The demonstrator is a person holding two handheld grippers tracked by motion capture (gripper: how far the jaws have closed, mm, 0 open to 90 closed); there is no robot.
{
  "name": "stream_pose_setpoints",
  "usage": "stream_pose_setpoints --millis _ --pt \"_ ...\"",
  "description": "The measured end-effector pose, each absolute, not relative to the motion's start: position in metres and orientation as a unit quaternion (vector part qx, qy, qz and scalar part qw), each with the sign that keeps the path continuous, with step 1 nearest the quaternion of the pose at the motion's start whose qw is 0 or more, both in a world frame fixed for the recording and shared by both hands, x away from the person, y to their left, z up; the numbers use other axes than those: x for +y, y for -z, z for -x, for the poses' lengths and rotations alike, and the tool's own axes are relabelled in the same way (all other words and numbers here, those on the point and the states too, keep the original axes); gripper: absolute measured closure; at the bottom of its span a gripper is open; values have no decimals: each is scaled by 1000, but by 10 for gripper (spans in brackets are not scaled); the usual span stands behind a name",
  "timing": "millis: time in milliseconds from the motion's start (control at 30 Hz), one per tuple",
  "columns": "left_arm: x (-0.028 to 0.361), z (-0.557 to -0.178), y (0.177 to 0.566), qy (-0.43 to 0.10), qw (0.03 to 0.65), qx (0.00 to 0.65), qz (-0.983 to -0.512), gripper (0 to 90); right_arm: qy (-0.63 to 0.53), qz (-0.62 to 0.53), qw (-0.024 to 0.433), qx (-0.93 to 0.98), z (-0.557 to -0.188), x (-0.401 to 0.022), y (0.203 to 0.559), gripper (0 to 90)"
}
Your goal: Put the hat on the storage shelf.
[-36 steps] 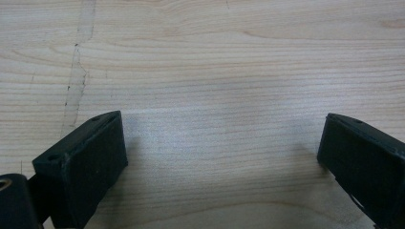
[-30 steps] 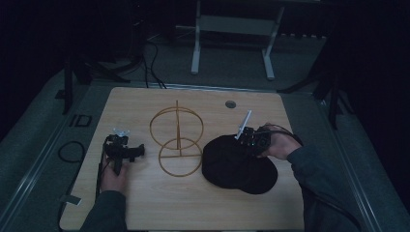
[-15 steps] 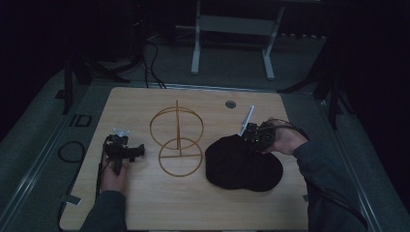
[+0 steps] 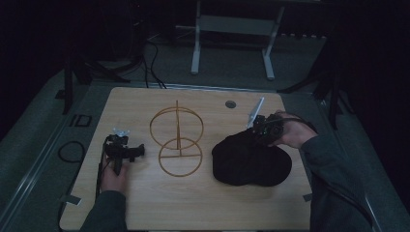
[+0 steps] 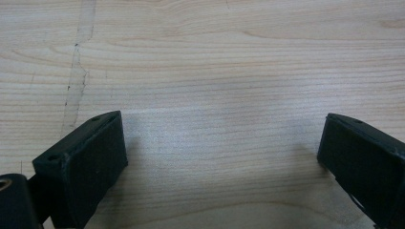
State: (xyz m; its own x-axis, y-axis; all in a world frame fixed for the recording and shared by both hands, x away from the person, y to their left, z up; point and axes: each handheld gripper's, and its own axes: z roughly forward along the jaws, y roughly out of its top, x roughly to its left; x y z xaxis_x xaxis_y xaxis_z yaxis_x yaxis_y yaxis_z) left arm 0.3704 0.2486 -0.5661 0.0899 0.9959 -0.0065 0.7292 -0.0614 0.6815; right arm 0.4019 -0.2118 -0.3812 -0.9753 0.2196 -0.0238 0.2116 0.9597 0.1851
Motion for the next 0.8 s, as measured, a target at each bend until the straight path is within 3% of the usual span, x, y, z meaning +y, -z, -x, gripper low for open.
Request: stream_pose_setpoints --millis 800 --pt "248 -371 566 -246 273 629 -685 23 -169 -103 26 980 -418 -236 335 829"
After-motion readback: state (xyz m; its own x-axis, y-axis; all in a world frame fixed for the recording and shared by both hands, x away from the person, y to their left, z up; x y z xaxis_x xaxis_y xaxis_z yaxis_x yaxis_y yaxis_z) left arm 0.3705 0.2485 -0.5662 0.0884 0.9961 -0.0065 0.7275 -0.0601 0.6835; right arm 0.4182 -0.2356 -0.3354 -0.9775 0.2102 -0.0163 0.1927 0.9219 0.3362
